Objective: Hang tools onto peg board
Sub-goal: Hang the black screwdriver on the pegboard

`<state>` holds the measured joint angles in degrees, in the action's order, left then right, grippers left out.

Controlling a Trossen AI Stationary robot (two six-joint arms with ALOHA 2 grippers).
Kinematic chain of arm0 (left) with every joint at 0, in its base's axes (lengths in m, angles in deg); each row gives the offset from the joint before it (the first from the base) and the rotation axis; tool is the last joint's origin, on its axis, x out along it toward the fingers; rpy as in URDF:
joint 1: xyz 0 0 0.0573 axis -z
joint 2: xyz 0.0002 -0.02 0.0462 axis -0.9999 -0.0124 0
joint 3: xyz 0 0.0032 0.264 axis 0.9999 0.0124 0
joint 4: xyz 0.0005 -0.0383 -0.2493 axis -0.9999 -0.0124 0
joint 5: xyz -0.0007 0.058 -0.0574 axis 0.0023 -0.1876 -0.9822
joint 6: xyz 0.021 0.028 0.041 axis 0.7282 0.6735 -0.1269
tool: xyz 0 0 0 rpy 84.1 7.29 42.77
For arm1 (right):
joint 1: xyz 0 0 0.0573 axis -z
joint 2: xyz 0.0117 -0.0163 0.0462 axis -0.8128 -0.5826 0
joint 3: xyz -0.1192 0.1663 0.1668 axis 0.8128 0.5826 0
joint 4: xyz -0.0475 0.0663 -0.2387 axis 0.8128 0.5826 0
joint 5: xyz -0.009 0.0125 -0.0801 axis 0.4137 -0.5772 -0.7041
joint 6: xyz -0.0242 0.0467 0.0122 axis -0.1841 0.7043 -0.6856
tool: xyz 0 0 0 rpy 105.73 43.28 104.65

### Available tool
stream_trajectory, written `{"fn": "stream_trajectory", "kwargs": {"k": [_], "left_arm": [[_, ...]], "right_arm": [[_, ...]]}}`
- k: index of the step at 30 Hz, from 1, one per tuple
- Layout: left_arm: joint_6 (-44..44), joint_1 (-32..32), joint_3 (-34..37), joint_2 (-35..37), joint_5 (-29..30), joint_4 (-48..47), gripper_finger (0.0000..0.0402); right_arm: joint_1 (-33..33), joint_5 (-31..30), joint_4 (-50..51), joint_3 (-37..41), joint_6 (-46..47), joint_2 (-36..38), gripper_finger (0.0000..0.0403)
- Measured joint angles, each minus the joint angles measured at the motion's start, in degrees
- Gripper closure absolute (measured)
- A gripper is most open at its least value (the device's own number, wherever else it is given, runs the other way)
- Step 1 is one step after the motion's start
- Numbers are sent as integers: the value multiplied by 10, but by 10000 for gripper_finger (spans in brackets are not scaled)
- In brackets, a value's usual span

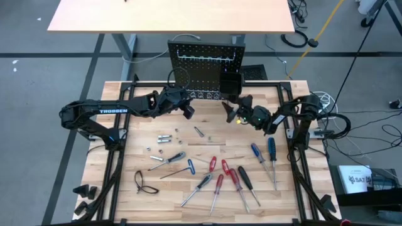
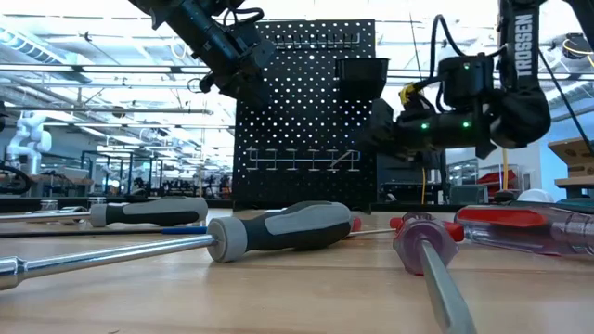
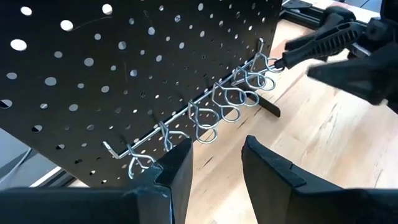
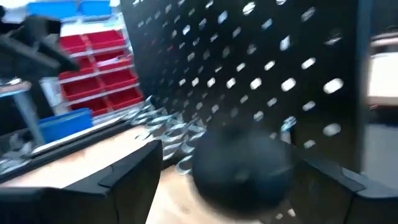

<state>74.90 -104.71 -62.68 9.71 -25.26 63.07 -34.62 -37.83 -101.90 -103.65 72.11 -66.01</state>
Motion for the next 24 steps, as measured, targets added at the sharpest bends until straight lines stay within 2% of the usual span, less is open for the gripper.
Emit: {"fn": "stream_trajectory", "kwargs": {"k": [4,7,21,24], "left_arm": [[0,0,0,0,-10,-1,263],[0,0,0,0,-10,-1,263],[2,0,0,0,-10,-2,263],[2,-1,0,0,-10,-2,263]], "right_arm": [[0,-25,-1,0,-2,1,107],[0,-28,0,0,-2,1,123],[0,-28,-1,0,2,1,304],[0,-27,-1,0,2,2,315]]}}
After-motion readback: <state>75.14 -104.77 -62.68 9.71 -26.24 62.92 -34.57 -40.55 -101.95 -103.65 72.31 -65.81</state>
